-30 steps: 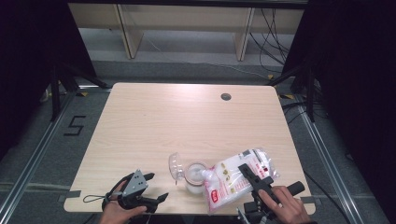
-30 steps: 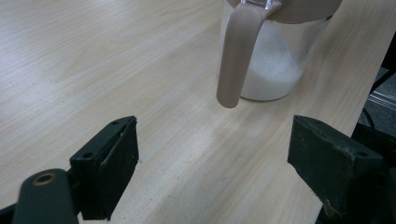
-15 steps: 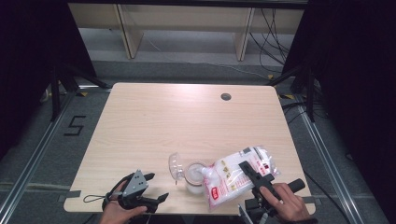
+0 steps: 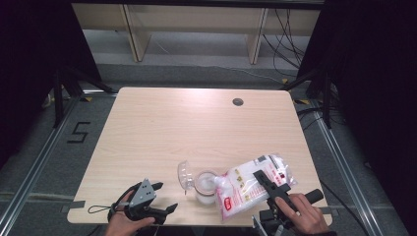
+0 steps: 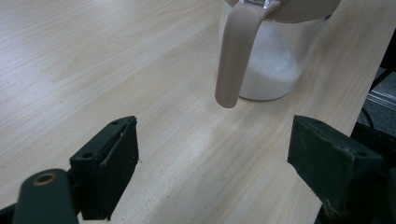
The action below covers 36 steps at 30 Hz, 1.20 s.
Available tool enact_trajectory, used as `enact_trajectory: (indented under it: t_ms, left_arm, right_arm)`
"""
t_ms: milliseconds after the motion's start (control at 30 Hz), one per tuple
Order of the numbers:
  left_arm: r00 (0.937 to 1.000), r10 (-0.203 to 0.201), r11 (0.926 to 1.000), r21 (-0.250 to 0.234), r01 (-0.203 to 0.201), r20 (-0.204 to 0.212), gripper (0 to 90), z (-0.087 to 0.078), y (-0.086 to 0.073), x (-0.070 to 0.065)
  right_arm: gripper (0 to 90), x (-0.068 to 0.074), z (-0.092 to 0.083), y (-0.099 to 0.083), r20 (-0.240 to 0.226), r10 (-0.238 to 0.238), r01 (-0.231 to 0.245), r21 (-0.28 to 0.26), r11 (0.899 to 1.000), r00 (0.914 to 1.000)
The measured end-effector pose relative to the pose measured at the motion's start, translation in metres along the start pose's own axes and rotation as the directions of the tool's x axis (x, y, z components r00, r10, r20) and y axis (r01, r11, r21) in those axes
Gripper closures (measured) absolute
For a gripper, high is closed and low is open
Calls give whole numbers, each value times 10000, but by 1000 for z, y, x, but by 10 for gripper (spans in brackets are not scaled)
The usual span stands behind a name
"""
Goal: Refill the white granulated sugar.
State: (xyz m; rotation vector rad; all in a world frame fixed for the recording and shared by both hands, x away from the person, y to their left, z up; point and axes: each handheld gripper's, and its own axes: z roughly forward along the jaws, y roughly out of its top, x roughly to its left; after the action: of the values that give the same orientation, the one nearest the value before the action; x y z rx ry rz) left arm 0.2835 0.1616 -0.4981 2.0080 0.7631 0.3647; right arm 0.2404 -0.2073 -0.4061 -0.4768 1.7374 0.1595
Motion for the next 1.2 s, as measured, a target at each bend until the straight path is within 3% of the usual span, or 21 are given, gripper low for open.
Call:
enact_trajectory:
  t_ms: [33,67,100,133,200,433,467,733,800,867,1133,1200]
  left_arm:
    - [10000,13,10000,1,-13,-12,159,0,0,0]
    - [10000,-1,10000,1,1,-29,158,0,0,0]
    - [10000,59,10000,55,-59,-68,158,-1,0,1]
    - [9998,181,9997,179,-180,-90,159,-1,0,2]
    - [10000,18,10000,3,-18,-21,158,0,0,0]
    - [10000,-36,10000,-24,36,-4,158,0,0,0]
    - [10000,-40,10000,-77,41,47,159,1,0,0]
    - [10000,-52,9999,-92,53,46,158,1,0,0]
    - [10000,-65,9999,-78,65,56,158,1,0,0]
    - [10000,-20,10000,-4,20,-4,158,0,0,0]
    - [10000,85,10000,33,-85,-12,158,-1,0,1]
    - [10000,-64,9999,-91,65,44,158,0,0,0]
  right_arm:
    - [693,2,-1,1,-127,256,-254,176,9995,9996]
    - [693,0,0,1,-60,56,-56,18,10000,10000]
    - [693,1,0,2,-85,278,-278,-11,9996,9996]
    - [693,1,0,2,-110,235,-235,-2,9997,9997]
    - [693,-1,1,3,-22,-57,57,-146,9999,10000]
    - [694,-2,2,4,15,-36,36,-157,9999,10000]
    - [694,0,2,4,-70,189,-189,-35,9998,9998]
    - [695,-2,2,5,-26,-63,63,-129,9999,10000]
    - [695,1,2,5,-109,205,-206,-37,9998,9997]
    - [695,0,2,5,-6,-82,82,-137,9999,10000]
    - [695,3,4,6,-23,45,-45,-227,9997,10000]
    - [695,5,4,6,-7,43,-43,-246,9997,10000]
